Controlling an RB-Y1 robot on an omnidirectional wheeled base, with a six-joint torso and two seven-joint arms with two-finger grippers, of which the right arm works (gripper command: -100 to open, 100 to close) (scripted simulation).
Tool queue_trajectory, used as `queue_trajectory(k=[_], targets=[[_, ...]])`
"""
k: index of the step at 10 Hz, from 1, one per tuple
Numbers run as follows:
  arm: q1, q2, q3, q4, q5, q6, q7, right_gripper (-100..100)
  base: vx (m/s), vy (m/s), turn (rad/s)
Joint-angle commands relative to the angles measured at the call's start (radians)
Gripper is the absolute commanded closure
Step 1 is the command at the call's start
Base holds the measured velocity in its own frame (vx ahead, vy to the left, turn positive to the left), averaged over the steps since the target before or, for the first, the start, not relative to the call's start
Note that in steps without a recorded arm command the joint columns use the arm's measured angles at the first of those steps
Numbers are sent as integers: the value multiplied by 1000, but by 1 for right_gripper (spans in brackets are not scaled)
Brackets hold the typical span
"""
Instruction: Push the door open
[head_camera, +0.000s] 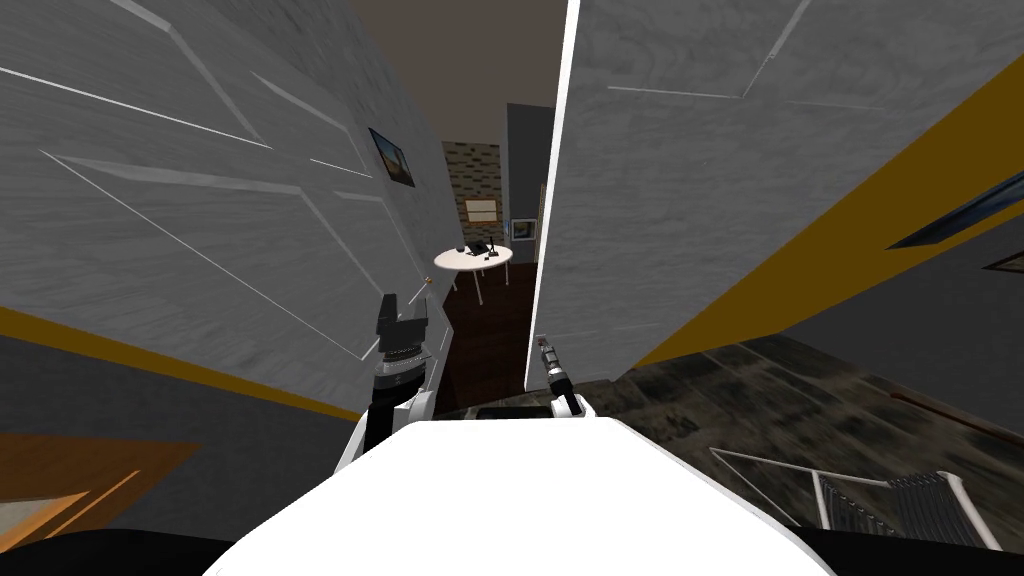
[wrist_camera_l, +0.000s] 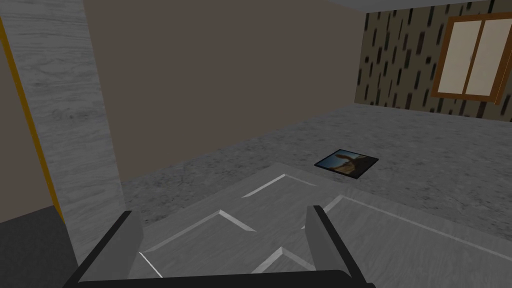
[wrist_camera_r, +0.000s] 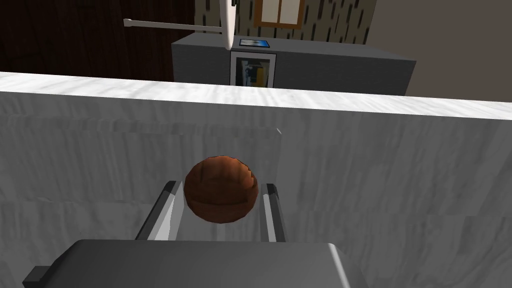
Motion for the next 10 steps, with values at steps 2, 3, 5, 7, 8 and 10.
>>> queue_trajectory(k=[2,3,5,7,8,10], targets=[[0,0,0,-1,0,-2,0,100,-3,0,-1],[0,-6,-10,3,-5,1,3,100,97,27,-22],[-1,-11,-20,4,-9,1,6,100,151,43,-29],[-3,-15,-28,6,-13,1,9,100,170,48,-14],[-5,-21,-43,8,-20,1,14,100,142,51,-45],[-8,-28,-66,12,-31,1,22,100,203,102,-78]])
